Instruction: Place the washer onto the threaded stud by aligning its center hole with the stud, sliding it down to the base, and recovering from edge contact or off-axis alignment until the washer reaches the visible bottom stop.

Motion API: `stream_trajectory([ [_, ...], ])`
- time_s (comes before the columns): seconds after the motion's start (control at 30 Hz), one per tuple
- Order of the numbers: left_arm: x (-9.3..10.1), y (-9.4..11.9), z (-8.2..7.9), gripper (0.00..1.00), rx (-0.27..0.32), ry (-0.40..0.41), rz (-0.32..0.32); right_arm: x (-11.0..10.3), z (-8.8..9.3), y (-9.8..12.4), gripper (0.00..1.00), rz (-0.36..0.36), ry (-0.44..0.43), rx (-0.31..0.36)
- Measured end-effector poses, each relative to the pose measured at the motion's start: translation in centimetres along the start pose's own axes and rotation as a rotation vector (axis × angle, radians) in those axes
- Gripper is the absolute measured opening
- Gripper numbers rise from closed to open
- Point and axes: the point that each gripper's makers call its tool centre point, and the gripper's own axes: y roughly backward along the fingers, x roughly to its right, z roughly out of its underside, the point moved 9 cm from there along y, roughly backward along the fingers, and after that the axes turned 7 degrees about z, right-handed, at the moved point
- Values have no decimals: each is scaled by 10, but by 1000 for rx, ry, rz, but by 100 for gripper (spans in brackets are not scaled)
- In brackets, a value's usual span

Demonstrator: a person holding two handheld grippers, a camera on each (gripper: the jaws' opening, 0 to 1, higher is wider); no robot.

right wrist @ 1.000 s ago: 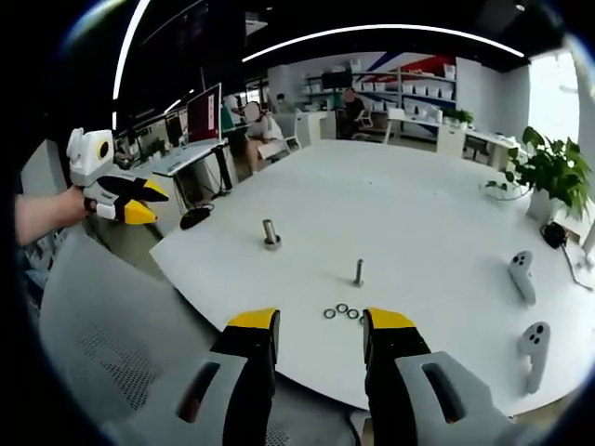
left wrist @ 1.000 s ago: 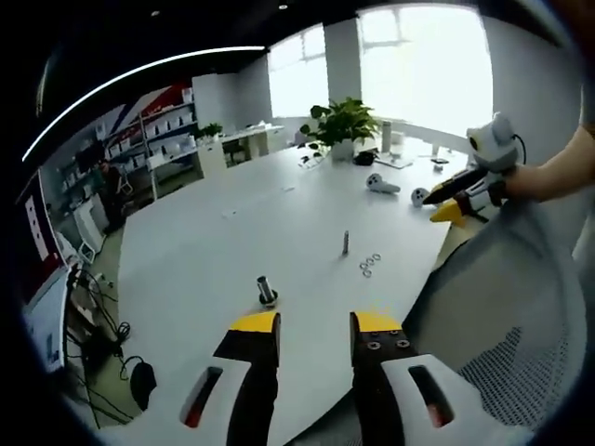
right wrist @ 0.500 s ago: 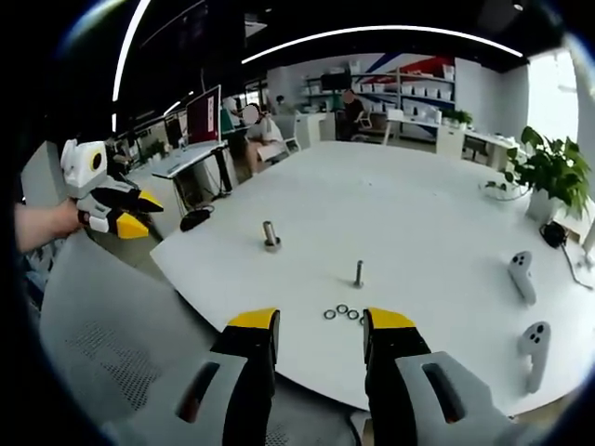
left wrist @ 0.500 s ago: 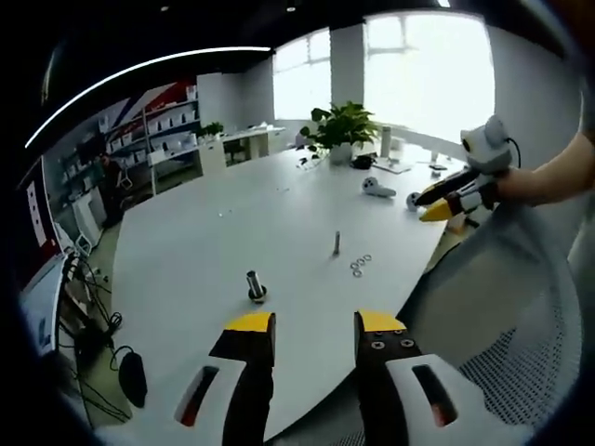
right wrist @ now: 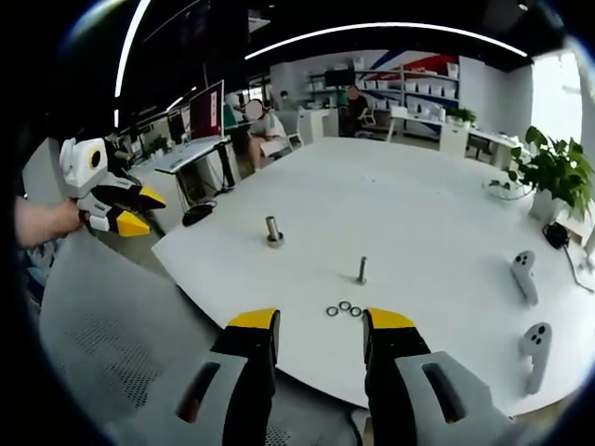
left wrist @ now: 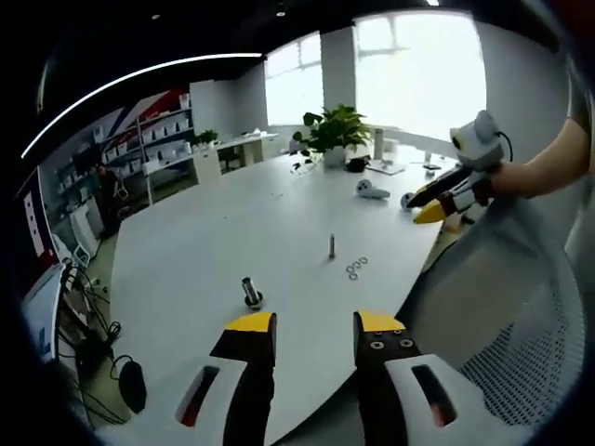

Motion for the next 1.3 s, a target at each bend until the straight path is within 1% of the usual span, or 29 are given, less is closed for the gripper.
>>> stream_trajectory([
  [0.1, -1, 0, 2, 31, -1, 14, -5, -1, 0, 0, 38, 1, 3, 0],
  [0.33, 0, 1, 1, 32, 38, 25, 12, -1, 1, 0, 38, 2, 0, -8],
  [0.47, 0, 3, -1, 32, 58, 22, 5, -2, 2, 0, 38, 1, 11, -16],
  [0.5, 1, 3, -1, 33, 69, 31, 16, -1, 3, 0, 38, 4, 7, -20],
  [0.53, 2, 3, -1, 33, 69, 37, 28, -1, 3, 0, 38, 3, -4, -23],
  [0.57, 2, 3, 1, 33, 58, 35, 29, -2, 3, 0, 38, 0, -7, -24],
  [0.63, 2, 2, 1, 33, 52, 34, 35, -3, 3, -1, 38, 1, 13, -31],
  [0.77, -1, 5, -1, 32, 82, 52, 16, -2, 4, -1, 38, 3, 8, -39],
  [0.93, -2, 4, 0, 32, 73, 41, 9, -3, 6, -1, 38, 14, 10, -51],
  [0.97, -1, 4, -1, 32, 74, 44, 13, -1, 6, -2, 38, 17, 6, -57],
  [1.03, 0, 4, -3, 32, 97, 62, 35, 0, 6, -1, 39, 14, -16, -49],
  [1.17, 1, 4, -2, 31, 95, 58, 42, 0, 6, -1, 39, 27, -11, -57],
  [1.3, 1, 3, -2, 31, 83, 56, 41, 1, 8, -3, 39, 33, 2, -81],
])
